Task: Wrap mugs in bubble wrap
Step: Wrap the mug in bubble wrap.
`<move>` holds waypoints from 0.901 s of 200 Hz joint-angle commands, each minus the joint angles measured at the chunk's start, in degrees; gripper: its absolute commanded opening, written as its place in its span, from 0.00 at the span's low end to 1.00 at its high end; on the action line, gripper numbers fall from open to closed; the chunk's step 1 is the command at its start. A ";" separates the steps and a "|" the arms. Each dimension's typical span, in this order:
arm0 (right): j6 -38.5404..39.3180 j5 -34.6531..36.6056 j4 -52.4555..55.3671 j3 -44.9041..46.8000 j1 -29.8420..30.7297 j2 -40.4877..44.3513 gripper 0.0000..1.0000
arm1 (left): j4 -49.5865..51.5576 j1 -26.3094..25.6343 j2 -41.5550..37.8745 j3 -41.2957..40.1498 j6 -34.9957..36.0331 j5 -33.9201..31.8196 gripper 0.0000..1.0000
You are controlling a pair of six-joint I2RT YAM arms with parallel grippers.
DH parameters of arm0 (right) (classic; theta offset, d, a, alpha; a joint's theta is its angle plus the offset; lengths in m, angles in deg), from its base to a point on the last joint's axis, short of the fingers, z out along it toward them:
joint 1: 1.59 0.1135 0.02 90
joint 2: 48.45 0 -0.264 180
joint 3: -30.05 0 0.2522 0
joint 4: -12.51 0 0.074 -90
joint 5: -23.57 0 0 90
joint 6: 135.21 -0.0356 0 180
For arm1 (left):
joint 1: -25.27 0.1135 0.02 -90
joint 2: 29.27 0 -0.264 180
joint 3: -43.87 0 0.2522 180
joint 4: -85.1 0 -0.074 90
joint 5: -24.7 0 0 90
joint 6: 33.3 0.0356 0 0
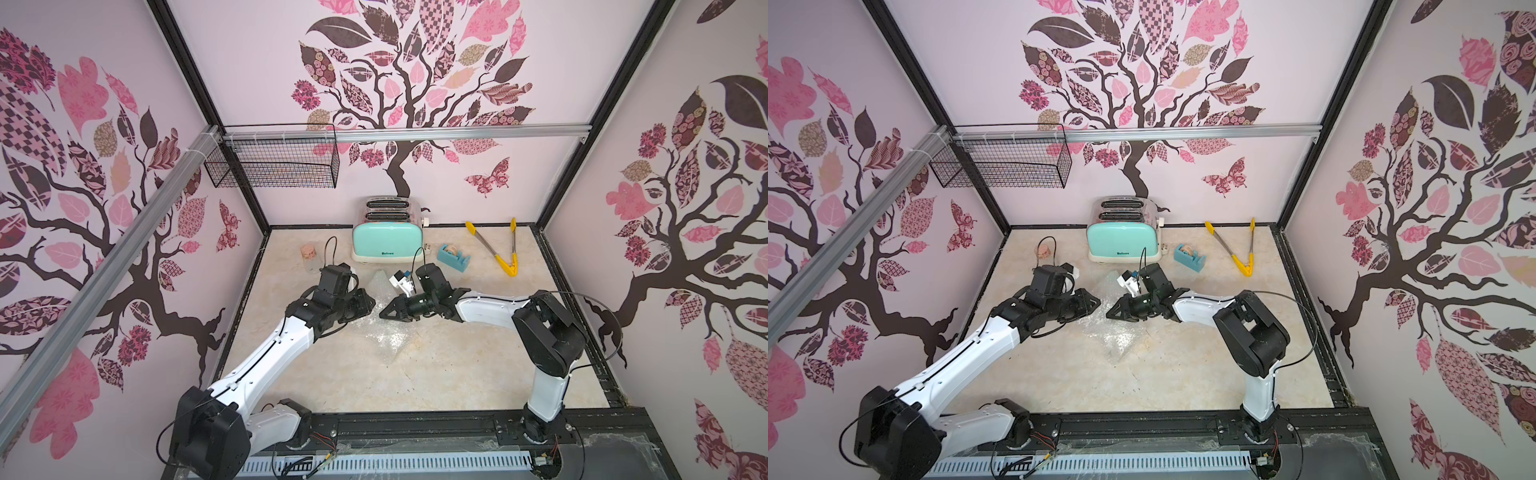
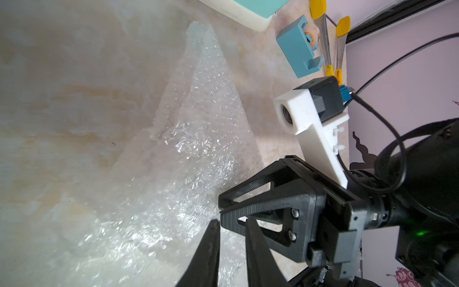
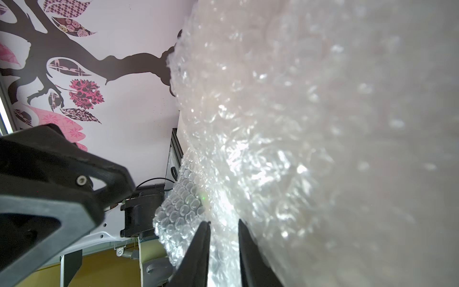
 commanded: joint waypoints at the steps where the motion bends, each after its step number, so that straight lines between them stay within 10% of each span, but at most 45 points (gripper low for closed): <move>1: 0.70 0.84 1.97 -1.38 -0.02 -2.24 0.25 | -2.77 -1.31 3.51 0.33 0.12 1.54 0.23; 61: -0.16 0.37 1.09 -0.80 -0.02 -0.33 0.34 | -5.32 0.23 9.10 -4.47 0.18 -1.89 0.22; 110: -2.72 -0.62 -1.60 1.87 -2.80 6.15 0.60 | -5.95 0.65 8.94 -6.79 0.58 -2.02 0.22; 180: 1.11 1.66 -1.52 7.62 -25.92 15.03 0.81 | -5.64 0.67 9.88 -6.30 1.58 -1.92 0.22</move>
